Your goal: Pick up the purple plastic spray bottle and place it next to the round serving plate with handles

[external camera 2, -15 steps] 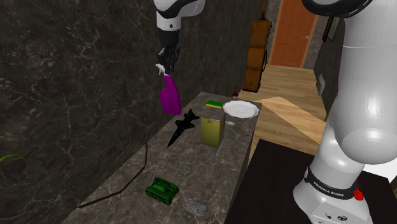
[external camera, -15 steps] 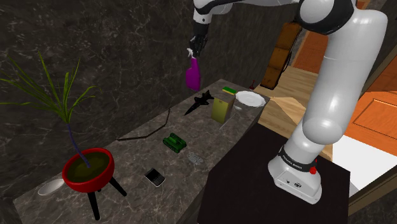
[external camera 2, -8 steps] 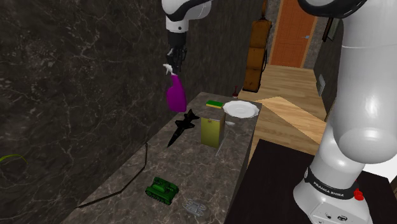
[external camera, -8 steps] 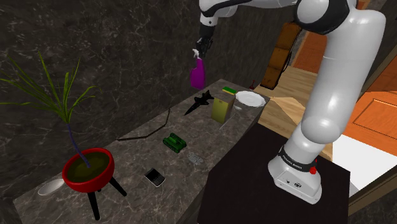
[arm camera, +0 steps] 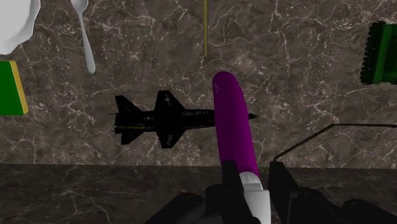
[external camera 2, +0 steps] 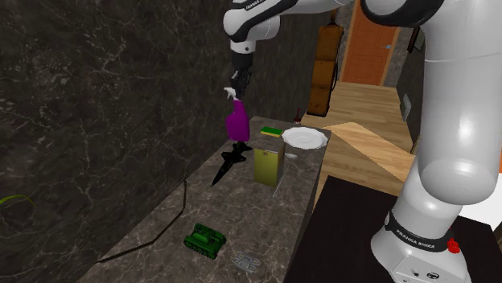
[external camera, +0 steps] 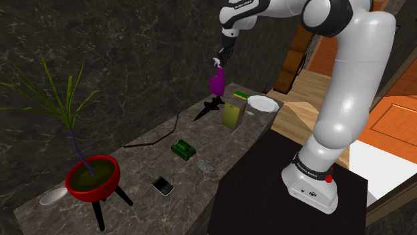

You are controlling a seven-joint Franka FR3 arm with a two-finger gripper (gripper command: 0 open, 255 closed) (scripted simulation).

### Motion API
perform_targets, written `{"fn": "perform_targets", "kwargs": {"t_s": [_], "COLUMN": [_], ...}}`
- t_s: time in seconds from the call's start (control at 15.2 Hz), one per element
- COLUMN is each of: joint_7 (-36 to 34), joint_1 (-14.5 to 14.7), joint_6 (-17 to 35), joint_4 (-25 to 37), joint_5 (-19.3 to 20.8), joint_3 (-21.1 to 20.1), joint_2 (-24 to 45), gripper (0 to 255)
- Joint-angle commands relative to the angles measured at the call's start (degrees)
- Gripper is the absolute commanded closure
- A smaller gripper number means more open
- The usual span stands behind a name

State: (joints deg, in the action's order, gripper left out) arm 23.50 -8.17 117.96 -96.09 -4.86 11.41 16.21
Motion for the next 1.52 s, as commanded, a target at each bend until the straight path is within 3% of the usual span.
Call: {"fn": "perform_targets", "kwargs": {"t_s": [0.0, 0.79, 1.45], "joint_7": [2.58, 16.52, 25.19], "joint_1": [-1.64, -12.42, -22.78], "joint_6": [0.88, 4.22, 1.55], "joint_4": [0.88, 9.23, 27.37], "joint_5": [-0.88, -6.22, -9.67], "joint_3": [0.55, 2.16, 1.55], "joint_2": [1.84, 14.57, 30.71], "gripper": [255, 255, 255]}}
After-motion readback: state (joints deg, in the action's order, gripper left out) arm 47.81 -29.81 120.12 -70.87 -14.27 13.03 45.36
